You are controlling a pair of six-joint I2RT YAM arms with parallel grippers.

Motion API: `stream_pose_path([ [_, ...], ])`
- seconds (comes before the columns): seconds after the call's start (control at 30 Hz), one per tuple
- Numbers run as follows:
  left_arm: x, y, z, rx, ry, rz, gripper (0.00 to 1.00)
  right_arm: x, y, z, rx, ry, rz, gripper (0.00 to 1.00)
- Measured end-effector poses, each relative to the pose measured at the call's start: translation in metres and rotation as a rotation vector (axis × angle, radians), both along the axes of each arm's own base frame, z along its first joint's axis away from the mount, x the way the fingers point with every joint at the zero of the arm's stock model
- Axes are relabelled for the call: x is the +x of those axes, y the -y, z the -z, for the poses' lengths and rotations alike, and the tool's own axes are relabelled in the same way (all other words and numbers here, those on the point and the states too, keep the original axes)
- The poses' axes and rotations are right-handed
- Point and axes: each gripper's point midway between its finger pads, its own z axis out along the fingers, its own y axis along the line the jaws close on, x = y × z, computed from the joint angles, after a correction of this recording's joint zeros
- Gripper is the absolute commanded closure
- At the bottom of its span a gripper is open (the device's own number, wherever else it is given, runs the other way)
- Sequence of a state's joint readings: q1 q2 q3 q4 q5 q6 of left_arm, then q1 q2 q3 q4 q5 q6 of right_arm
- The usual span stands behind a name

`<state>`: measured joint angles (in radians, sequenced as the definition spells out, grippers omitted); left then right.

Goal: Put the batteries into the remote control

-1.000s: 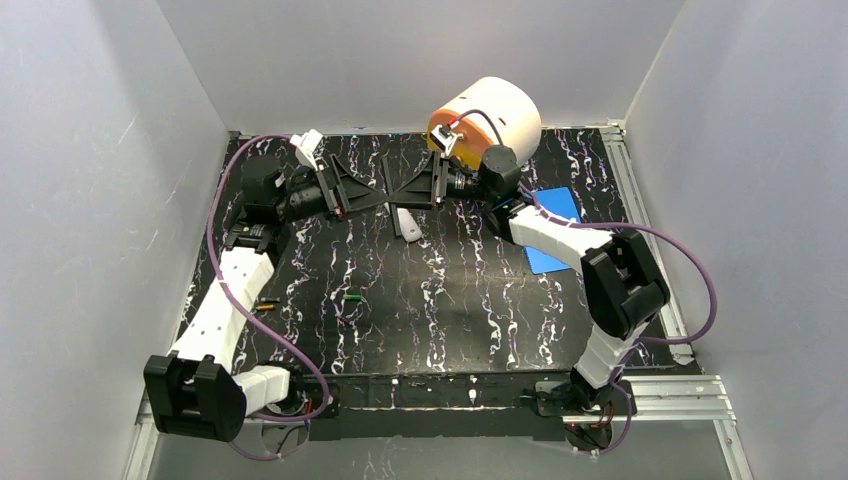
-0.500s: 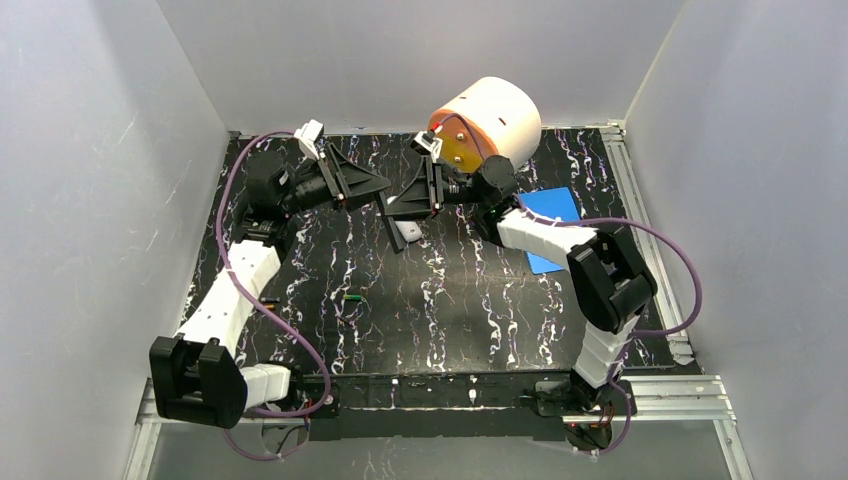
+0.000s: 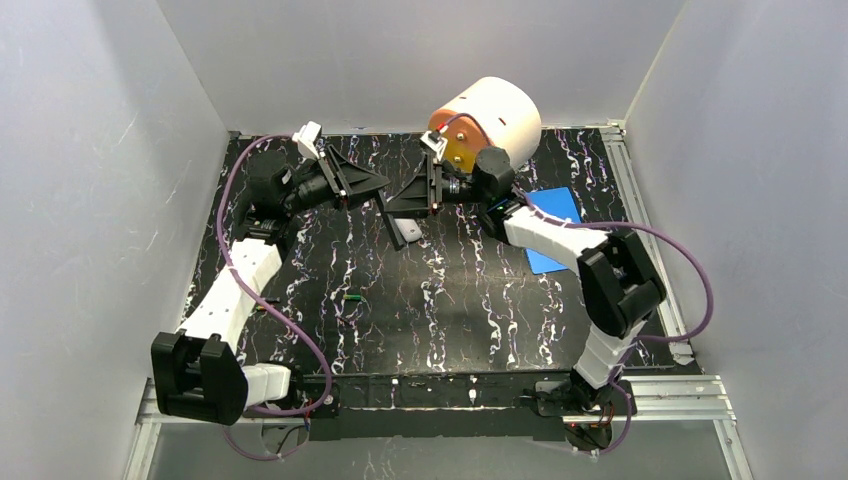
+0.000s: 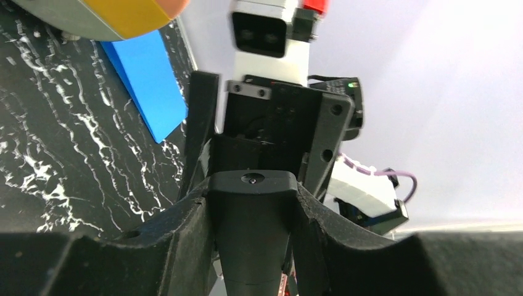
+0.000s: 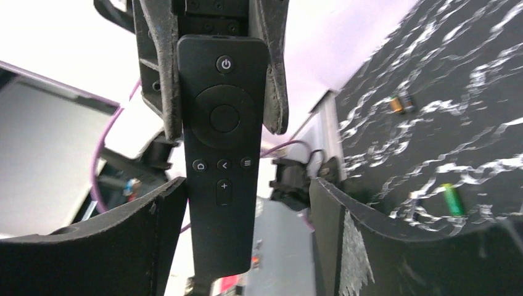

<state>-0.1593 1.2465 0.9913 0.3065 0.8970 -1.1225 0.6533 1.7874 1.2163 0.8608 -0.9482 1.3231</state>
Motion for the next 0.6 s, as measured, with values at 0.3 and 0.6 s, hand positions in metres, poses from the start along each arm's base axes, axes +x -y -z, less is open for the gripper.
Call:
stream_pose_path([
  [0.3,0.023,-0.021,0.025,0.137,-0.114,-0.214,1.00,0.024,0.002,0.007,-0.314,0.361,0.300,0.12],
  [0.6,0.026,-0.039,0.042,0.241,-0.191,-0.331,1.00,-0.002,0.008,0.065,-0.639,0.528,0.291,0.45],
])
